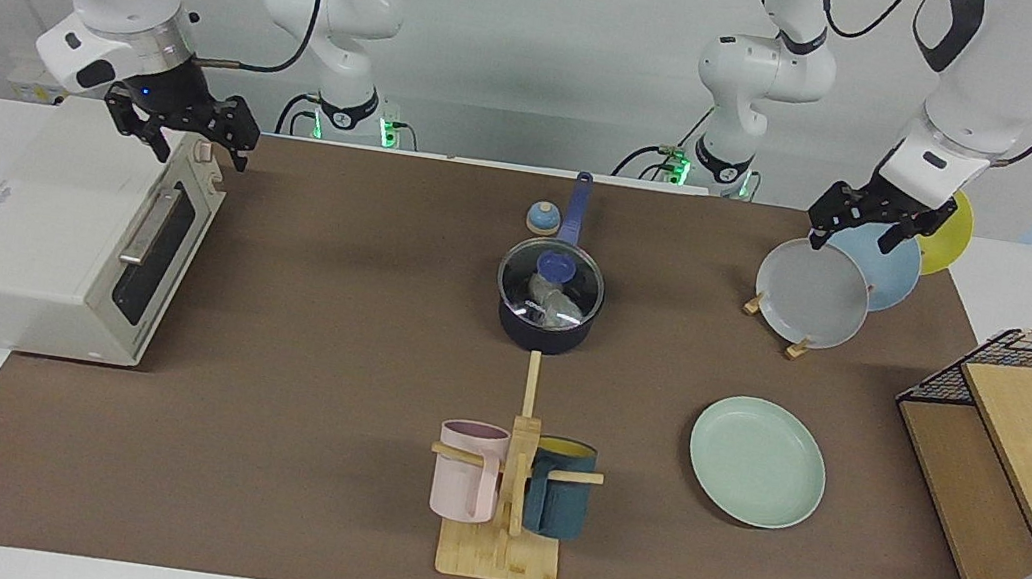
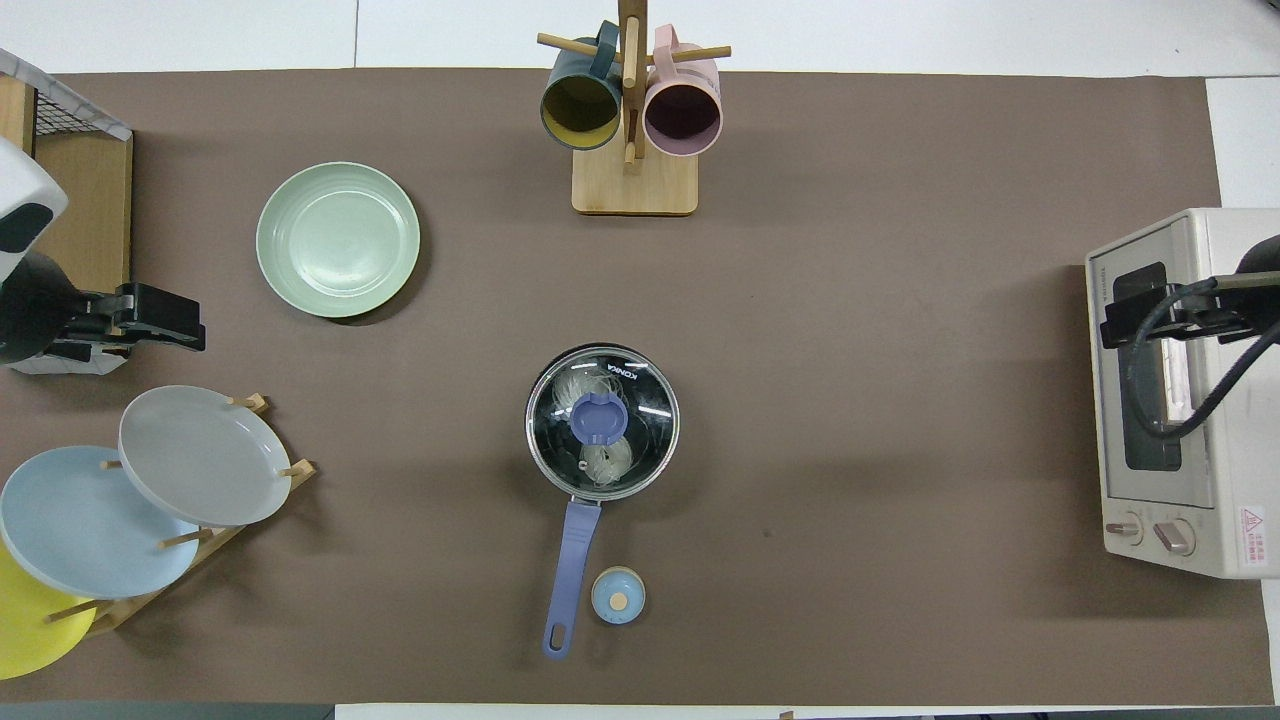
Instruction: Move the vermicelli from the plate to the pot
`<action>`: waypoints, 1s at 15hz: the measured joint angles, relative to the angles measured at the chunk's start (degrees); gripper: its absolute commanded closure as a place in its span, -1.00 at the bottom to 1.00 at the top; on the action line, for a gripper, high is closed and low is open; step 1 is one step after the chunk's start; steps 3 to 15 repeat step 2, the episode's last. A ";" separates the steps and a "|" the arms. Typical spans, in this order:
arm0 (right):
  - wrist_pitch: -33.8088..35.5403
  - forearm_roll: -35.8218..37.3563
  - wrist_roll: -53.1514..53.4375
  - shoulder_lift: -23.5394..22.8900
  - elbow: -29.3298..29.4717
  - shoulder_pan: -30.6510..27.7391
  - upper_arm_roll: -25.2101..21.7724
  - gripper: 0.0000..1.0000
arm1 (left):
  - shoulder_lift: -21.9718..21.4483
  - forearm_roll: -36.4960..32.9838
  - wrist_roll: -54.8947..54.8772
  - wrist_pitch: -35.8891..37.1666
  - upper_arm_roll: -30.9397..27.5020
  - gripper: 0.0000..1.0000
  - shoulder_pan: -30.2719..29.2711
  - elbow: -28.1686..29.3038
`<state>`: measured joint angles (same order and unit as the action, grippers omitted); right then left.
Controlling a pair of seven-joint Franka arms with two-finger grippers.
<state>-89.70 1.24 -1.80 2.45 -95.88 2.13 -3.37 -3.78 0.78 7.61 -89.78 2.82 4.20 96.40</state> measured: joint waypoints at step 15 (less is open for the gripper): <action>0.00 0.00 0.00 0.00 0.00 0.00 0.00 -1.00 | 0.00 0.00 0.00 0.00 0.00 -1.00 0.00 0.00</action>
